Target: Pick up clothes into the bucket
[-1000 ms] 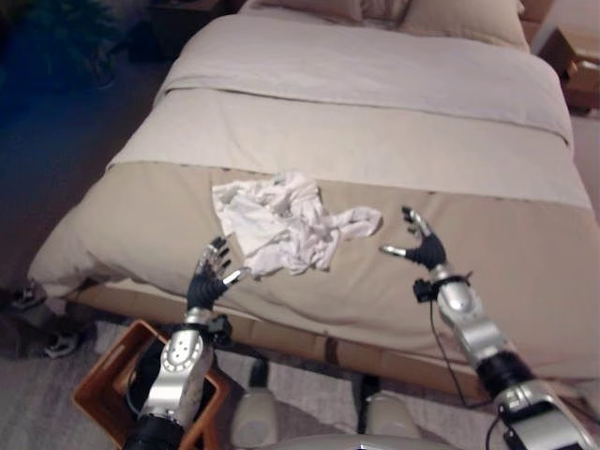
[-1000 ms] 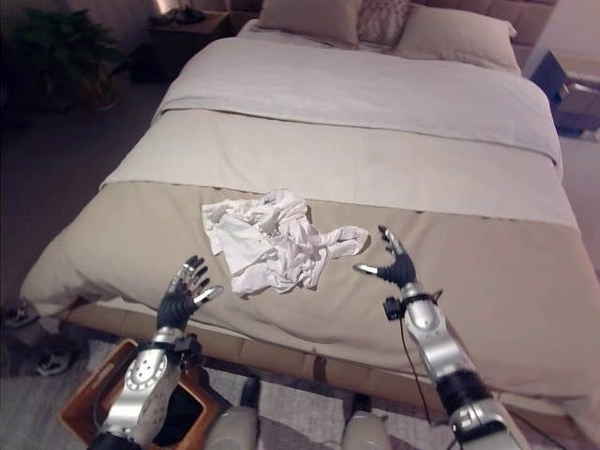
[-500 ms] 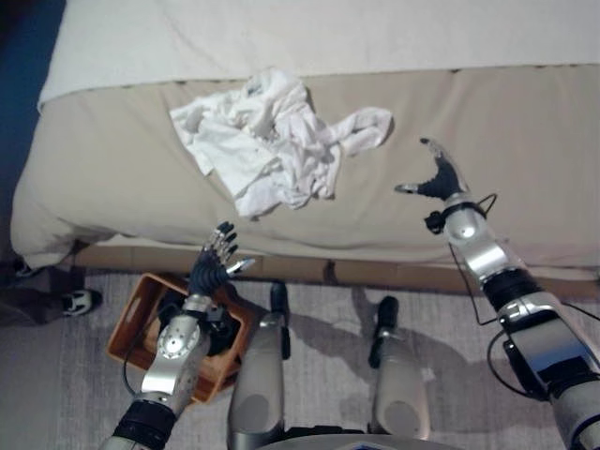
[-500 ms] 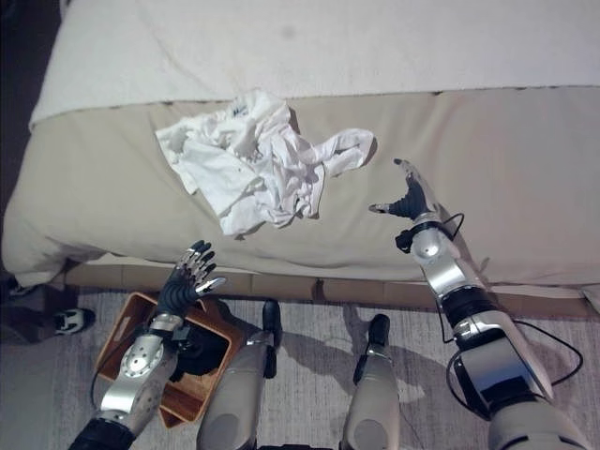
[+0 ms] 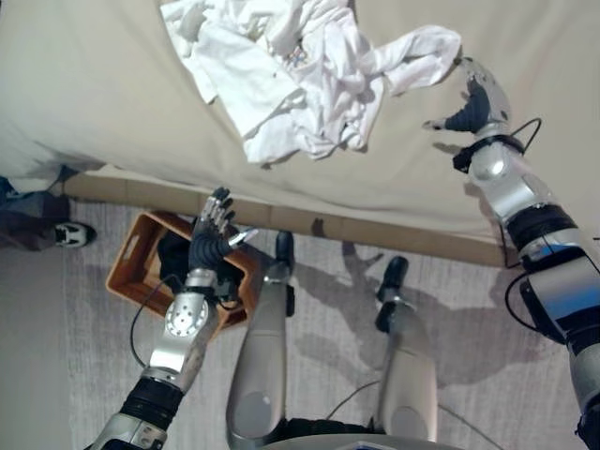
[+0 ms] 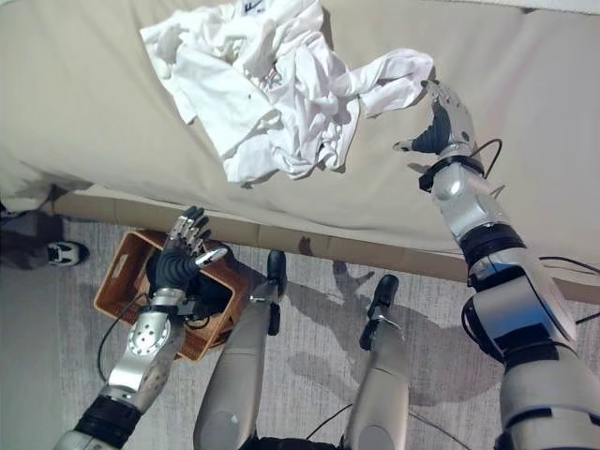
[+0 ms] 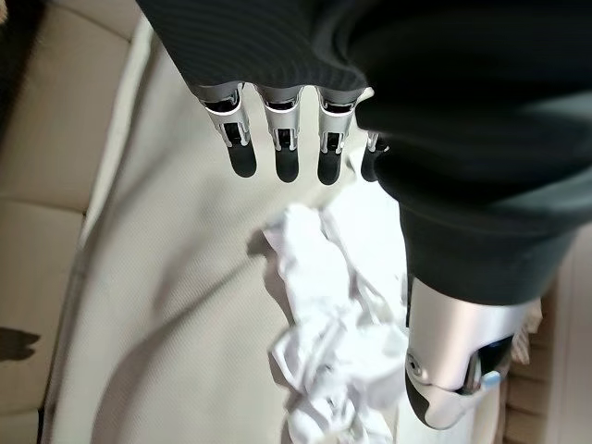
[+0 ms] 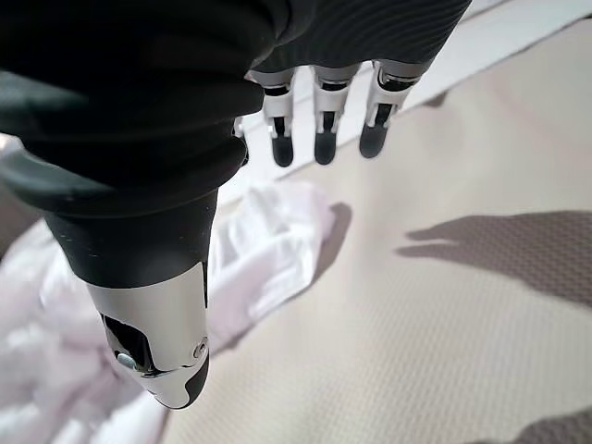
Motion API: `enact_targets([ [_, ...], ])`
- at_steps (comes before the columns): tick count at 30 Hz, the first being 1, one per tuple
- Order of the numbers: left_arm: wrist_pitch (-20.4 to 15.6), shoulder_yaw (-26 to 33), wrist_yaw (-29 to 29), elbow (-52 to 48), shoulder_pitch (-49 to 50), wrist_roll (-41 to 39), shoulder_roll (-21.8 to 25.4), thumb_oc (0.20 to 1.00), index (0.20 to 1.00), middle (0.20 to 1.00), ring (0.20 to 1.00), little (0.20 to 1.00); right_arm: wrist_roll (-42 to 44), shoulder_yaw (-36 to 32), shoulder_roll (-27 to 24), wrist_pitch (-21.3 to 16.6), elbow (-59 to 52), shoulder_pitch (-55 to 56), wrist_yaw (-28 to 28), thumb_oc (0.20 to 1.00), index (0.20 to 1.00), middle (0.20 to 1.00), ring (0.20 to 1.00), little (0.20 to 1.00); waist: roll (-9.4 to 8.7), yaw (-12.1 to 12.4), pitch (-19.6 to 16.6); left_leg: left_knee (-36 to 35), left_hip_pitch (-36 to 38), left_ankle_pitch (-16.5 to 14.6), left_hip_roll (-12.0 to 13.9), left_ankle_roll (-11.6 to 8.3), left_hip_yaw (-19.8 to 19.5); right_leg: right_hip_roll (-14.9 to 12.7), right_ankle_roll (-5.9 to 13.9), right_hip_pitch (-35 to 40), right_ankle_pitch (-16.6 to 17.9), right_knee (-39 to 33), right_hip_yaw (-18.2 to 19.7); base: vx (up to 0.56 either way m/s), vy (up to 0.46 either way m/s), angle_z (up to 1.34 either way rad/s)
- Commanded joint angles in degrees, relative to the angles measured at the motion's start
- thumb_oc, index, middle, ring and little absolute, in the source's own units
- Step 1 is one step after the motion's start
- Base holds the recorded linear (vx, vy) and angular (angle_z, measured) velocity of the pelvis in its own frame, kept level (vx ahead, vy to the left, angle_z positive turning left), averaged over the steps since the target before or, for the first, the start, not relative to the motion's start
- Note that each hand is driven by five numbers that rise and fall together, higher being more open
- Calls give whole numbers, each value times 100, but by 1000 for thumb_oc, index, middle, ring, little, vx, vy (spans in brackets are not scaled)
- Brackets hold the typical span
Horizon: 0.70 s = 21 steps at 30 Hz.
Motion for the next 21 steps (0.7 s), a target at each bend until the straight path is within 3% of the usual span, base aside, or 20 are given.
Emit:
enact_targets([
  [1, -367, 143, 221, -560, 161, 508, 121, 1000, 1000, 1000, 1000, 1000, -645, 368, -500, 73, -246, -393, -447, 1000, 1000, 1000, 1000, 1000, -6, 77, -103, 181, -427, -29, -39, -75, -96, -286, 246, 5, -78, 386, -98, 18, -22, 10],
  [7, -396, 120, 362, -557, 86, 618, 152, 1000, 1000, 1000, 1000, 1000, -1185, 742, -597, 175, -547, -602, -482, 1000, 1000, 1000, 1000, 1000, -12, 143, -103, 319, -669, -76, -120, -61, -227, -299, 224, -177, -192, 572, -125, 25, -35, 11],
  [17, -420, 162, 497, -660, 0, 641, 217, 1000, 1000, 1000, 1000, 1000, -1264, 964, -460, 248, -265, -898, -521, 1000, 1000, 1000, 1000, 1000, 15, 302, -103, 611, -1208, -139, -322, -67, -442, -387, 170, -548, -401, 955, -215, 28, -33, 18],
  [18, -419, 153, 513, -656, 35, 626, 204, 1000, 1000, 1000, 1000, 1000, -1261, 1015, -419, 257, -200, -917, -520, 1000, 1000, 1000, 1000, 1000, 16, 327, -103, 703, -1155, -335, -343, -97, -483, -399, 214, -492, -586, 1068, -179, 112, -65, 15],
  [21, -413, 133, 547, -673, 35, 607, 192, 1000, 1000, 1000, 1000, 1000, -1234, 1014, -356, 261, -204, -963, -570, 1000, 1000, 1000, 1000, 1000, 37, 402, -103, 868, -1327, -390, -428, -94, -558, -447, 189, -582, -708, 1247, -229, 65, -36, 16],
])
